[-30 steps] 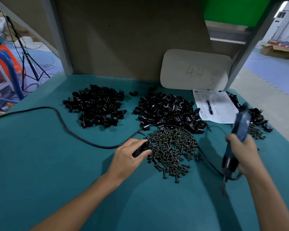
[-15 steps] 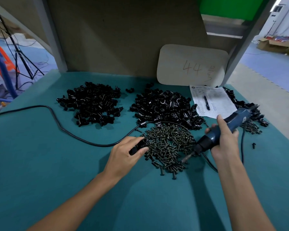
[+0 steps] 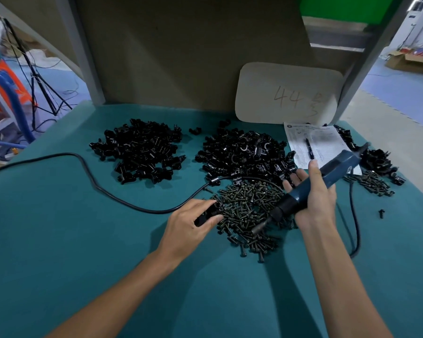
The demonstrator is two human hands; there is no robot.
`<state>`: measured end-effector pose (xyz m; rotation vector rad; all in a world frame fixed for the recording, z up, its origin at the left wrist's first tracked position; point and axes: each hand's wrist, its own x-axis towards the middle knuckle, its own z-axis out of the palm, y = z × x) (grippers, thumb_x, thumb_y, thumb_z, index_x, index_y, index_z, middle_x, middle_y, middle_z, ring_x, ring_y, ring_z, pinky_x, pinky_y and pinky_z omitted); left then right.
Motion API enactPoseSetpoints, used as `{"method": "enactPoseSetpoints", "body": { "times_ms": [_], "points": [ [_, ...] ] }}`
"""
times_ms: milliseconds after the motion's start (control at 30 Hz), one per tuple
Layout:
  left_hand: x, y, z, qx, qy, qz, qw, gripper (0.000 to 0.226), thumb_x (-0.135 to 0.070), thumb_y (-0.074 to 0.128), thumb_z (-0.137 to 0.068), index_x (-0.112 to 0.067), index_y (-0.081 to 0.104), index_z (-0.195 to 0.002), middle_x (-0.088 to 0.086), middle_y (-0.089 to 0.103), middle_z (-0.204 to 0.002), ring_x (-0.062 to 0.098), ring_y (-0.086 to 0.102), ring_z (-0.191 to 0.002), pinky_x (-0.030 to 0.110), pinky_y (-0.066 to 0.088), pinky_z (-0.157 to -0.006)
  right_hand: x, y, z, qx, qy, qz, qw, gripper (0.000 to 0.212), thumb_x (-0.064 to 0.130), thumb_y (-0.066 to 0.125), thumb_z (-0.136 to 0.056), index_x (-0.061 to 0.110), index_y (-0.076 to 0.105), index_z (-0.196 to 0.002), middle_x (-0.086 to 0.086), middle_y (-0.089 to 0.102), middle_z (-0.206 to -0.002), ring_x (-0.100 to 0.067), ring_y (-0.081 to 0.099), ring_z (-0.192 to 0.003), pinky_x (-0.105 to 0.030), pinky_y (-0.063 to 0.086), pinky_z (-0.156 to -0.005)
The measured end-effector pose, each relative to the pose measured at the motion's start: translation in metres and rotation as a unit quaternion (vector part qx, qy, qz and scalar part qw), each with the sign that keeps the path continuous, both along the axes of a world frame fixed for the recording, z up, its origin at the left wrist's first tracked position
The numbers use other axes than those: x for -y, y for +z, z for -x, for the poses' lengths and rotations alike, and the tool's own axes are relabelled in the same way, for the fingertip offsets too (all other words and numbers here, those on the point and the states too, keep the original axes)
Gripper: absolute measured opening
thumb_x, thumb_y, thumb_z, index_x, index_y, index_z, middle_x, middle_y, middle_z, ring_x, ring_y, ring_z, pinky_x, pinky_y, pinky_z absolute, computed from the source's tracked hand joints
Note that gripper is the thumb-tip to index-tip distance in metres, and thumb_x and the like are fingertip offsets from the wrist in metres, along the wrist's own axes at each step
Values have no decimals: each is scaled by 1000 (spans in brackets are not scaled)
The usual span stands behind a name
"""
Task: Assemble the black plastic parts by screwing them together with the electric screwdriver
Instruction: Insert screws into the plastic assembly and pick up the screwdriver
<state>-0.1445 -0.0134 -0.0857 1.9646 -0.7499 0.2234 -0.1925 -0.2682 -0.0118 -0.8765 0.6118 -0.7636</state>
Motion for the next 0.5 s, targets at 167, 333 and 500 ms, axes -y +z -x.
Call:
{"method": "enactPoseSetpoints", "body": {
  "times_ms": [167, 333, 500],
  "points": [
    [0, 0, 0, -3, -2, 4, 1000, 48, -47, 69, -89, -17, 70, -127, -14, 67, -111, -7, 61, -102, 20, 56, -83, -10, 3, -11, 42, -27, -30, 998, 48, 30, 82, -88, 18, 50, -121, -3, 62, -86, -16, 63, -72, -39, 62, -73],
    [0, 0, 0, -4, 1, 2, 1000, 50, -46, 70, -89, -14, 70, -128, -11, 68, -114, -1, 63, -103, 25, 56, -87, -20, 2, -21, 27, -62, -67, 995, 54, 48, 82, -84, 23, 47, -118, -4, 56, -99, -18, 59, -71, -30, 57, -62],
    [0, 1, 0, -1, -2, 1, 1000, 51, -48, 69, -89, -14, 70, -128, -10, 68, -114, -1, 63, -102, 25, 57, -87, -27, 0, -25, 39, -62, -86, 994, 76, 59, 81, -80, 22, 45, -135, -1, 53, -115, -18, 60, -87, -29, 59, -64]
  ]
}}
